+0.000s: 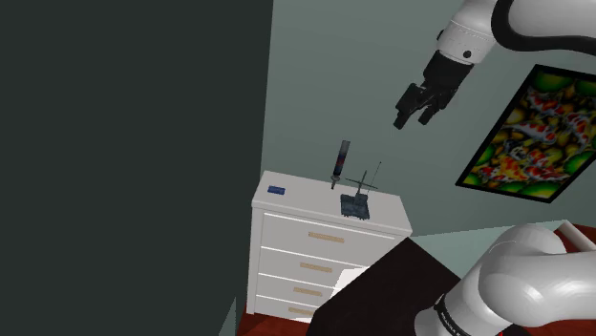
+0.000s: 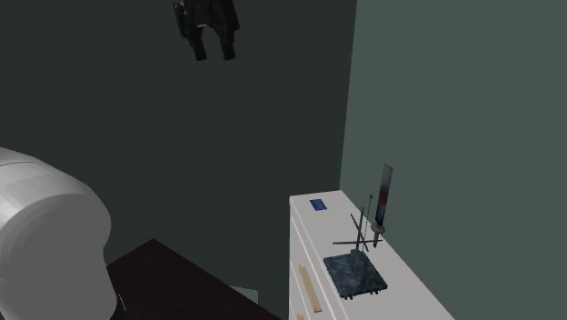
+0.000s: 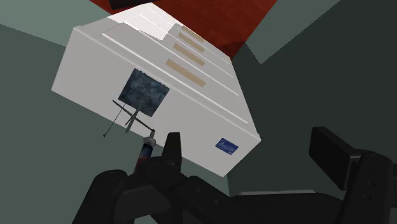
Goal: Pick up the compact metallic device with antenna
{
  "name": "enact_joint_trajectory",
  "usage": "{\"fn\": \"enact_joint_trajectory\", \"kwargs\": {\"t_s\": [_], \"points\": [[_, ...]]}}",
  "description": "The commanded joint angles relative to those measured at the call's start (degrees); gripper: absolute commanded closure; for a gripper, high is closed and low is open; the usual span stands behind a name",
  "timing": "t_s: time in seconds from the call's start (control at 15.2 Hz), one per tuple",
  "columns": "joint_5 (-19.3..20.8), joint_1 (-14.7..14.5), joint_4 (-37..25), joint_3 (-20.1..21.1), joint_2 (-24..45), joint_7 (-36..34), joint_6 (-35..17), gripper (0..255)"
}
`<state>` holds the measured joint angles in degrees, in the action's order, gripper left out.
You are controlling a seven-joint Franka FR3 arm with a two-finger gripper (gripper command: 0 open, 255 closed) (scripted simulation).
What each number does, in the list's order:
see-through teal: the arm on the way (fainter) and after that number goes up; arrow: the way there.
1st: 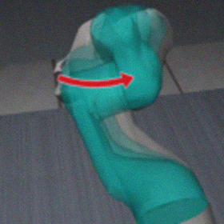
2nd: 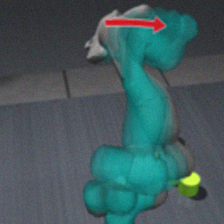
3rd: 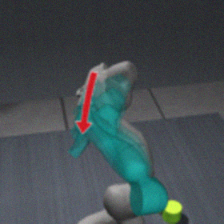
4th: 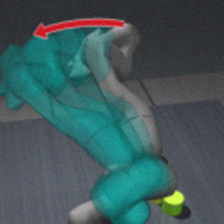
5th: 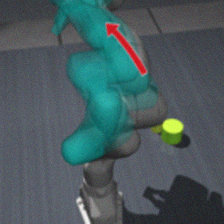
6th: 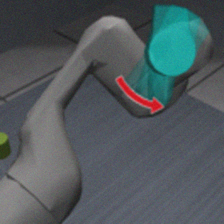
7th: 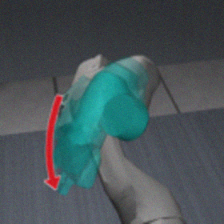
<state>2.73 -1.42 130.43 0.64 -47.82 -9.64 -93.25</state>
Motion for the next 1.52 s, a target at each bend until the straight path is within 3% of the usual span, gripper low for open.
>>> {"fn": "enact_joint_trajectory", "kwargs": {"t_s": [0.0,0.73,1.45], "points": [[0.00,0.00,0.00,0.00,0.00,0.00,0.00,0],[5.69,-0.76,6.65,-11.80,11.04,18.18,-13.62,0],[6.53,-2.46,3.87,-22.56,31.54,36.95,-27.35,0]]}}
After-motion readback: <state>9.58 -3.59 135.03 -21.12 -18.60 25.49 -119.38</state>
